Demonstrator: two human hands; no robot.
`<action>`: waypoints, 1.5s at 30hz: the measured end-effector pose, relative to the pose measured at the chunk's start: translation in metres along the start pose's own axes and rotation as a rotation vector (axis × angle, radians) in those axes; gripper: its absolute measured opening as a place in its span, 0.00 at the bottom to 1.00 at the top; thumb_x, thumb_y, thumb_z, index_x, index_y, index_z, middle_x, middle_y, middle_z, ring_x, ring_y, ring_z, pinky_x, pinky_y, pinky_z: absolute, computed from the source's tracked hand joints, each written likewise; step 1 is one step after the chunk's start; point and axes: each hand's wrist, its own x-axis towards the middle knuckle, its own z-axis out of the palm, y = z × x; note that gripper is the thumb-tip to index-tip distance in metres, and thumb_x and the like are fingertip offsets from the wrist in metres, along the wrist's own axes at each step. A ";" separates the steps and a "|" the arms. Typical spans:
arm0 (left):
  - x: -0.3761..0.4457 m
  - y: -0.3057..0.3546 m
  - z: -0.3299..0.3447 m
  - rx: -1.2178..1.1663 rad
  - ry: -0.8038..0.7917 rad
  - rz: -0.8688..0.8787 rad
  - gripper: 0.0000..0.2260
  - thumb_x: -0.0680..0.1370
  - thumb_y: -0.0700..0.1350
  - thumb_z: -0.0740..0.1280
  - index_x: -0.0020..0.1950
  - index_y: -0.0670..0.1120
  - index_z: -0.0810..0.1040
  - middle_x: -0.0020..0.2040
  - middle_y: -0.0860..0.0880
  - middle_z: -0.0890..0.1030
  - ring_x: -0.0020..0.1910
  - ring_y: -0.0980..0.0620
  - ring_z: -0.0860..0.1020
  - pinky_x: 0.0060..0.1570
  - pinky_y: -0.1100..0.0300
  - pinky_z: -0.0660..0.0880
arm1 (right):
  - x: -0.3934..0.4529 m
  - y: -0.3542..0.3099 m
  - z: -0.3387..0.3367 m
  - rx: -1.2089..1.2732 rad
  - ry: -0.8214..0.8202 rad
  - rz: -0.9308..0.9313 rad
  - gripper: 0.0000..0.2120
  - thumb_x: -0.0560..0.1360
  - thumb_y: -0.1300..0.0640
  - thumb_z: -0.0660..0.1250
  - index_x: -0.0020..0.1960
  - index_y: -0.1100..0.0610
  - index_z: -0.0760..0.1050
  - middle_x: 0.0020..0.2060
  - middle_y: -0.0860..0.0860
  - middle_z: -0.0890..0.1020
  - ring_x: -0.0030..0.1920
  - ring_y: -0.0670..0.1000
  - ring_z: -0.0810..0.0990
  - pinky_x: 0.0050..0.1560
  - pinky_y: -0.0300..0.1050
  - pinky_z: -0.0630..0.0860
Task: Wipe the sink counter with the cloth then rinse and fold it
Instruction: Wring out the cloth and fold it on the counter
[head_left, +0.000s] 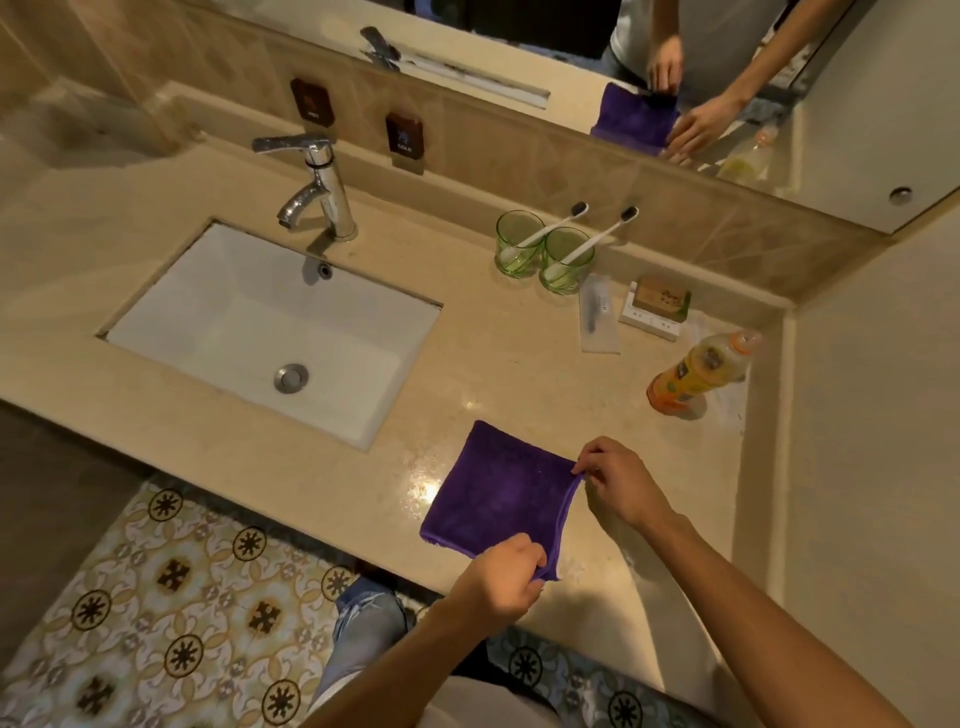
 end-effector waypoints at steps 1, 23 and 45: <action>0.000 -0.003 -0.001 -0.002 -0.031 -0.011 0.15 0.82 0.51 0.63 0.59 0.40 0.78 0.52 0.42 0.78 0.46 0.51 0.72 0.47 0.62 0.65 | -0.001 0.001 0.000 0.000 -0.011 0.014 0.13 0.77 0.68 0.67 0.53 0.55 0.86 0.56 0.52 0.79 0.56 0.53 0.78 0.56 0.43 0.74; 0.038 -0.084 -0.038 0.578 0.329 -0.002 0.22 0.85 0.50 0.54 0.78 0.45 0.69 0.78 0.47 0.70 0.78 0.48 0.67 0.74 0.44 0.69 | -0.014 -0.118 0.121 0.133 0.399 0.374 0.26 0.83 0.50 0.56 0.80 0.53 0.62 0.79 0.55 0.63 0.80 0.57 0.61 0.78 0.59 0.58; 0.041 -0.147 -0.092 0.597 0.407 -0.082 0.25 0.85 0.53 0.50 0.79 0.46 0.66 0.81 0.48 0.64 0.80 0.47 0.63 0.75 0.32 0.59 | 0.057 -0.150 0.125 -0.119 0.349 0.300 0.27 0.83 0.43 0.54 0.81 0.47 0.59 0.82 0.52 0.56 0.82 0.55 0.52 0.76 0.63 0.58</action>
